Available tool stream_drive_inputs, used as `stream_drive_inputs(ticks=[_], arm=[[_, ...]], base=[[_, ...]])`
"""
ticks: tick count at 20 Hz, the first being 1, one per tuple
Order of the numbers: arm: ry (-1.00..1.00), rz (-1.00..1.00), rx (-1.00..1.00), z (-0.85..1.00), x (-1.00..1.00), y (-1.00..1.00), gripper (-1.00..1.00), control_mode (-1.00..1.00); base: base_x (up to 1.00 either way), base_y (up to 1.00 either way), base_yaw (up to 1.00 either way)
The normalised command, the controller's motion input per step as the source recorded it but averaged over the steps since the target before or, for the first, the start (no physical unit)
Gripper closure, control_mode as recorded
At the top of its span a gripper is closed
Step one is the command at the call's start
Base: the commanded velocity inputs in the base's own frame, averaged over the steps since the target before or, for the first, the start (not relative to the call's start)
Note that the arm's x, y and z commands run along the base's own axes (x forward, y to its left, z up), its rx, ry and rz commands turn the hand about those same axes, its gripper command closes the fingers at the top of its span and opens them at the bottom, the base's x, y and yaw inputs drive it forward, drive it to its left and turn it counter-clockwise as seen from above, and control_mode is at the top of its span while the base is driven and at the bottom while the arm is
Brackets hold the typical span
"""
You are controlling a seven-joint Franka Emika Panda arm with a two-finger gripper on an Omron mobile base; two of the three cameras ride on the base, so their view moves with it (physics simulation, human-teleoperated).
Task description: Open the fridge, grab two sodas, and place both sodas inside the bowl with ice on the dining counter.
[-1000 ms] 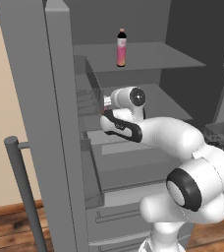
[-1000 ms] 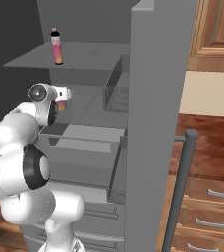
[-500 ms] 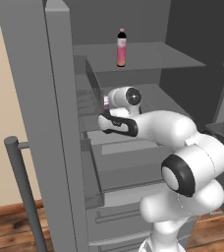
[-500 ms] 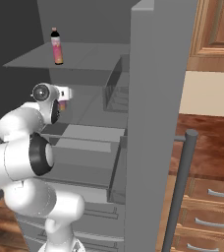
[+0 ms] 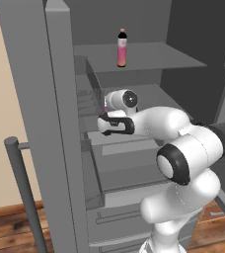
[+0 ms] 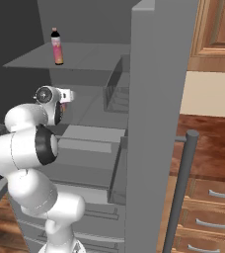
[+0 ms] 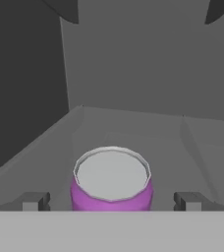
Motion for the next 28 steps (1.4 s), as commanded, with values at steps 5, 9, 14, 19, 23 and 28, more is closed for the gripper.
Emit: stream_drive_inputs(ticks=[5, 9, 14, 19, 23, 28], arm=[[0.0, 0.0, 0.0, -0.17, 0.2, 0.05, -1.0, -1.0], [0.0, 0.0, 0.0, -0.19, 0.16, 0.07, 1.0, -1.0], [0.01, 0.0, 0.0, -0.08, 0.04, 0.03, 1.0, -1.0], [0.0, 0.0, 0.0, -0.01, 0.0, 0.0, 1.0, -1.0], [-0.05, 0.0, 0.03, 0.16, -0.19, 0.0, 1.0, -1.0], [-0.1, 0.0, 0.06, 0.16, -0.48, -0.02, 1.0, -1.0]], base=[[0.0, 0.0, 0.0], [0.0, 0.0, 0.0], [0.0, 0.0, 0.0], [0.0, 0.0, 0.0], [0.0, 0.0, 0.0], [0.0, 0.0, 0.0]])
